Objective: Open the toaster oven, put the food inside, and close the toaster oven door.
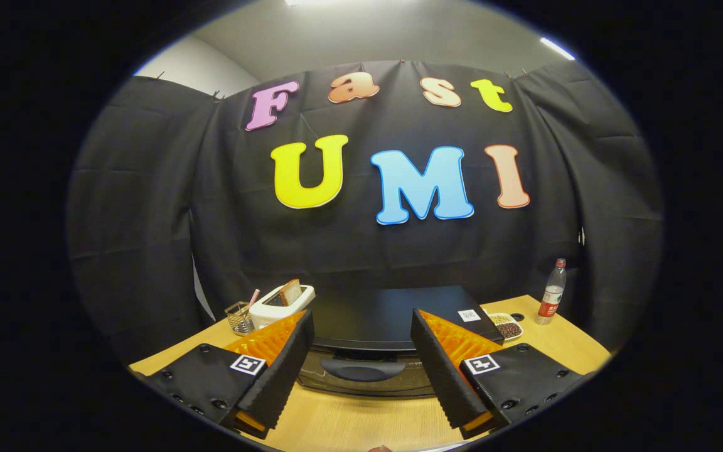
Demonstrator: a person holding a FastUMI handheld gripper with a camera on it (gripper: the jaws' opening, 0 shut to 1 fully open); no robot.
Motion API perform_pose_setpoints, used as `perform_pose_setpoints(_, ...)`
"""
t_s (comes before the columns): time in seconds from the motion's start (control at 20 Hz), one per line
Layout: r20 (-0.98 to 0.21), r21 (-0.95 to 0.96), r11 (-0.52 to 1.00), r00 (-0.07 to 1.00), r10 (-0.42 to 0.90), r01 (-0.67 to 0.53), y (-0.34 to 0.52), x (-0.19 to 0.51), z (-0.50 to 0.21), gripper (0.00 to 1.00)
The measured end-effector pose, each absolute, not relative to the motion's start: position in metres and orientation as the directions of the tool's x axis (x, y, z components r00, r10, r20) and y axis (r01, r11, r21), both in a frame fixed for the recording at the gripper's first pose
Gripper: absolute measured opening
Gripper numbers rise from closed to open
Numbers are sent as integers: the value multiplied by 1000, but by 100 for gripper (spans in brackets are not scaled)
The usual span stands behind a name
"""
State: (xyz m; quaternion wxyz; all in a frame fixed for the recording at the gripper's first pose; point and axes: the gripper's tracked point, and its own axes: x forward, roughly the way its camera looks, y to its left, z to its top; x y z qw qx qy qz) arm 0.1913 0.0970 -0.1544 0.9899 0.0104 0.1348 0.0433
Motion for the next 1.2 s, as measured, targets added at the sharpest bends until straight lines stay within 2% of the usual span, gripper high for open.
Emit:
perform_pose_setpoints(0.35,-380,0,999,924,40,-43,94,218,-210,99)
perform_pose_setpoints(0.7,-465,-33,999,885,14,-33,100,213,-248,99)
perform_pose_setpoints(0.95,-426,-64,998,905,-4,-26,100,211,-248,95)
perform_pose_setpoints(1.1,-451,-115,991,893,4,-62,104,196,-255,96)
perform_pose_setpoints(1.2,-532,-109,989,846,27,-100,107,176,-279,95)
